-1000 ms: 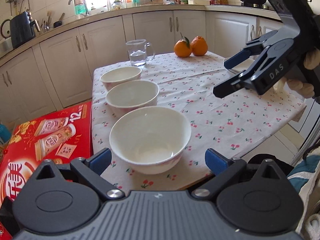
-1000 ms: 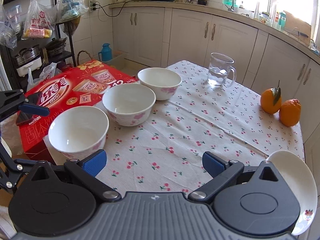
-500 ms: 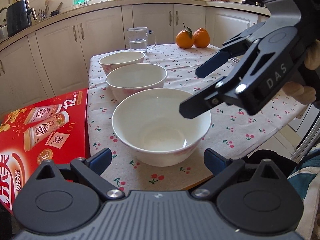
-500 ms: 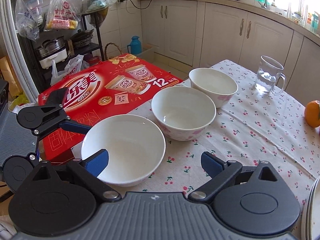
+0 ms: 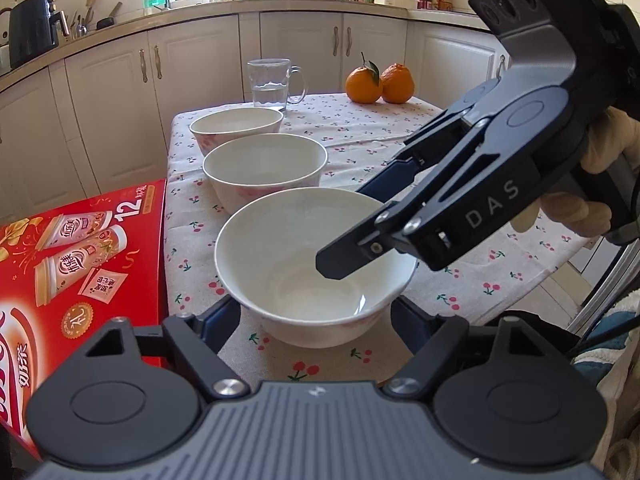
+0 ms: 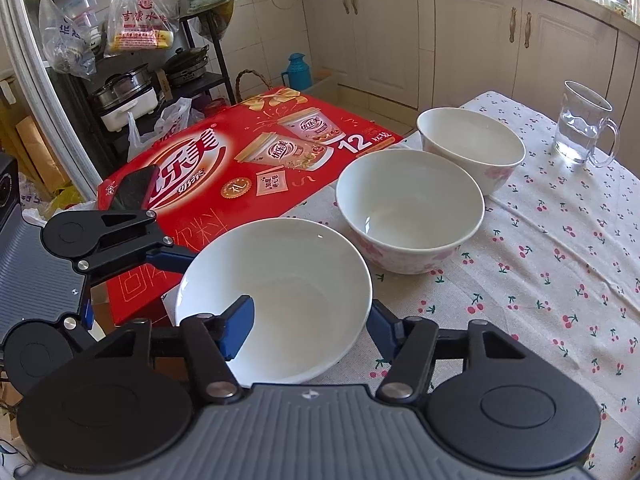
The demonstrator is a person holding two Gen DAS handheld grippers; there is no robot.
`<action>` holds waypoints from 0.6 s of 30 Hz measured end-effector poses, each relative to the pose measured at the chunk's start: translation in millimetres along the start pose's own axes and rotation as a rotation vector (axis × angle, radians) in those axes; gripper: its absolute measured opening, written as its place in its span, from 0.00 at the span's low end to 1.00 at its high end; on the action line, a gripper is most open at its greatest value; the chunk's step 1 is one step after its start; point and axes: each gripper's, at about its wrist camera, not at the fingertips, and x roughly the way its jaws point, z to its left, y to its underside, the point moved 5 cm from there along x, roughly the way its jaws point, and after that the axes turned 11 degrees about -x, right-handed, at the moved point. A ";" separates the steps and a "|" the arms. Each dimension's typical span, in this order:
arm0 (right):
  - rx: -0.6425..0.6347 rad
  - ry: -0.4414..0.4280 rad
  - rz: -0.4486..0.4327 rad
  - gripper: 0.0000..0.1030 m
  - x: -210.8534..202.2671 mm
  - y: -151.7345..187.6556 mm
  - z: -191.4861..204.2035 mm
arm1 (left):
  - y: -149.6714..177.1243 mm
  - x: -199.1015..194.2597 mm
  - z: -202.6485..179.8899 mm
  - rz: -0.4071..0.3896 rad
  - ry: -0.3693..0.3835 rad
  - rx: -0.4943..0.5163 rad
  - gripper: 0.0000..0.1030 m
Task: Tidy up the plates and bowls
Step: 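Grasp the rim of a white bowl with the right gripper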
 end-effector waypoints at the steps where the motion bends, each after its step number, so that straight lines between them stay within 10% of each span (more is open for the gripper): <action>1: -0.001 -0.002 -0.001 0.65 0.0 0.1 0.3 | -0.2 -0.1 -0.1 0.001 0.000 0.000 0.79; 18: 0.069 0.046 -0.024 0.65 -21.9 11.7 -12.3 | -14.8 12.1 -20.1 0.002 0.080 0.083 0.79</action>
